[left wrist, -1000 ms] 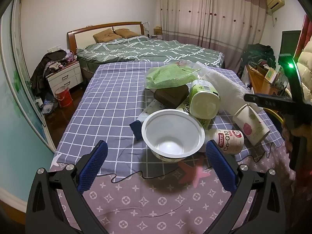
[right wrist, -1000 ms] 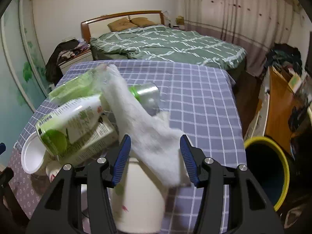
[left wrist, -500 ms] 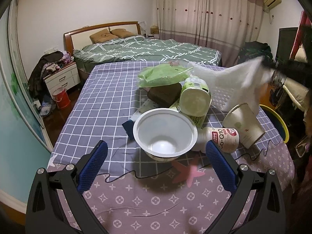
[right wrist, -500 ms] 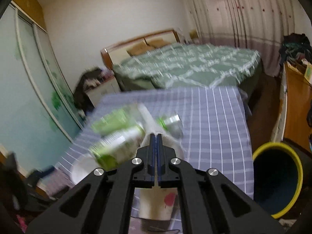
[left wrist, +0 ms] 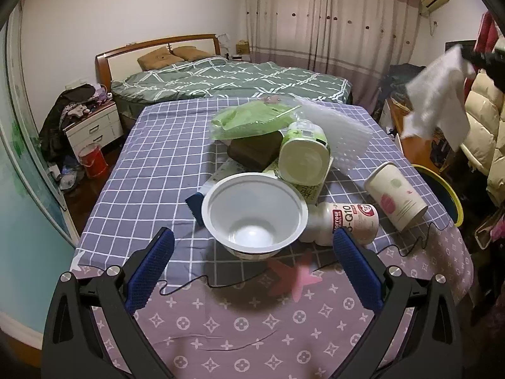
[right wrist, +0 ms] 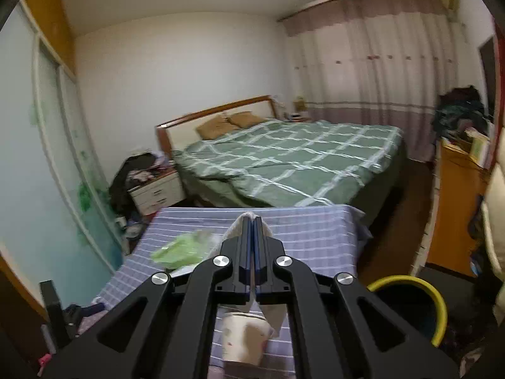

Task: Collect trash
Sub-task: 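Carry the white bag to the yellow bin and open the right gripper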

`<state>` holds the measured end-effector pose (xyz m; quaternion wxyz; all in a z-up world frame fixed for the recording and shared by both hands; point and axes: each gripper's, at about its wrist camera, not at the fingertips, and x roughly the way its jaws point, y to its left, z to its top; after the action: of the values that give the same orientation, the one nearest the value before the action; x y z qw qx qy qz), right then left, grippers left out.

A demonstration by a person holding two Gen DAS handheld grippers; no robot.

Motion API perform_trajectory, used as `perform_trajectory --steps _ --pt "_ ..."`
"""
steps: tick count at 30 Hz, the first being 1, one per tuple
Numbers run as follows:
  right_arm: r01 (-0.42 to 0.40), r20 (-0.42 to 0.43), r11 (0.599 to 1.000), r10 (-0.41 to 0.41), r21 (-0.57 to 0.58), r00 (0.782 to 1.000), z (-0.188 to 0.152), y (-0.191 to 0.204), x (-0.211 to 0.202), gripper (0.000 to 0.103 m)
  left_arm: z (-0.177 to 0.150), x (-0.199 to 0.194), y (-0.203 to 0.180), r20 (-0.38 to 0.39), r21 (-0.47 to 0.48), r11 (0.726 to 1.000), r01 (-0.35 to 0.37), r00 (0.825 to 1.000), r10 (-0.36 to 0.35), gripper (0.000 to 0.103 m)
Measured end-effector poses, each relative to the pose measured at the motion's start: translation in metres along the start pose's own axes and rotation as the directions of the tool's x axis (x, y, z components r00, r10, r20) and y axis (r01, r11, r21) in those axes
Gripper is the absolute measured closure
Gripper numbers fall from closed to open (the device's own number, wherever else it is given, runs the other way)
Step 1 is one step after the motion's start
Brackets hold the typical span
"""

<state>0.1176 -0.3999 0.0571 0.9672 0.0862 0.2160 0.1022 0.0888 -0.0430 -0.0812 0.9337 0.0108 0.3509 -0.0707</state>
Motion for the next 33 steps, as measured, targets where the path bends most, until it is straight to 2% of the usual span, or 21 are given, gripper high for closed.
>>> perform_trajectory --steps 5,10,19,21,22,23,24,33 --pt "0.126 -0.037 0.99 -0.123 0.067 0.992 -0.011 -0.053 0.002 0.101 0.001 0.003 -0.008 -0.007 0.017 1.0 0.013 1.0 -0.013 0.004" --pt "0.25 -0.101 0.961 -0.239 0.115 0.966 -0.034 -0.103 0.014 0.101 0.004 0.007 -0.015 -0.016 0.026 0.999 0.024 1.0 -0.023 0.004" --pt "0.411 -0.297 0.897 -0.352 0.165 0.888 -0.09 -0.179 0.072 0.101 0.006 0.003 -0.006 -0.02 0.023 1.0 0.005 1.0 -0.005 0.004" --pt "0.443 -0.33 0.883 -0.376 0.155 0.866 -0.099 -0.188 0.081 0.098 0.005 0.003 -0.005 -0.028 0.023 1.0 0.001 1.0 -0.001 0.004" --pt "0.449 -0.339 0.88 -0.379 0.156 0.861 -0.102 -0.19 0.084 0.092 0.005 0.003 -0.004 -0.035 0.019 1.0 0.002 0.999 -0.001 0.004" --pt "0.45 -0.346 0.878 -0.377 0.16 0.859 -0.105 -0.192 0.085 0.085 0.004 0.004 -0.002 -0.04 0.014 1.0 0.003 0.999 -0.003 0.004" --pt "0.452 -0.35 0.877 -0.378 0.161 0.857 -0.108 -0.194 0.085 0.082 0.004 0.004 -0.001 -0.047 0.008 1.0 0.005 0.999 -0.004 0.004" --pt "0.415 -0.313 0.895 -0.351 0.166 0.882 -0.108 -0.181 0.07 0.072 -0.011 0.017 0.007 -0.076 0.021 1.0 0.008 0.997 -0.006 0.004"
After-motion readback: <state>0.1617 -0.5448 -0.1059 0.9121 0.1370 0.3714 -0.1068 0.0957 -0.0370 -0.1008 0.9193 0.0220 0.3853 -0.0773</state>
